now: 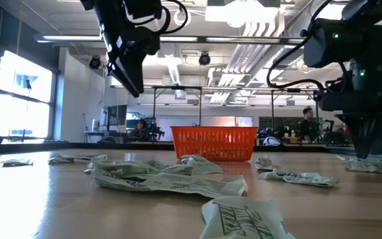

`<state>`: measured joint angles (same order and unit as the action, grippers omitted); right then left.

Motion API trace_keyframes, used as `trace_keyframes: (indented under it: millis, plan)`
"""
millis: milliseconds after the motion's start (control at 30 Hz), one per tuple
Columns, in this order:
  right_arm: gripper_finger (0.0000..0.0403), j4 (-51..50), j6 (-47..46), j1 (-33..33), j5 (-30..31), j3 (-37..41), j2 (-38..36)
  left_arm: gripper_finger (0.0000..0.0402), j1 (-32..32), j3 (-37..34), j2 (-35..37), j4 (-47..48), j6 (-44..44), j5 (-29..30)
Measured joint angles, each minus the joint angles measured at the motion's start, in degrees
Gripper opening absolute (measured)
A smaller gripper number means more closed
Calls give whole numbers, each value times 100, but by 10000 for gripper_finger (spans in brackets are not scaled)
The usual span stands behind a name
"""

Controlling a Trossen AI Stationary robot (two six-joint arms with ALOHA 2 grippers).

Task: Pick and place Stevia / Truvia into bins
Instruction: Put the stevia packet into the orange bin

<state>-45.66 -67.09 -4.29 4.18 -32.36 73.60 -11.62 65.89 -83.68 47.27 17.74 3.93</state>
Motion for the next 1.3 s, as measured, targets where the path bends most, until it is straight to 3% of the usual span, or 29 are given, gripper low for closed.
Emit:
trace_keyframes:
  millis: [367, 633, 1100, 1300]
  plan:
    - [131, 311, -135, 1, -248, -22, 405, 199, -2, -2, 0, 15, -165, 31]
    - [9, 310, -7, 0, -348, -36, 390, 196, -2, -2, -2, 36, -247, 131]
    - [4, -1099, 838, 52, 293, -1040, -72, 193, 0, -2, -2, 94, -142, 133]
    - [74, -1623, 1432, 51, -307, -727, -133, 193, 0, -2, -2, 92, -157, 133]
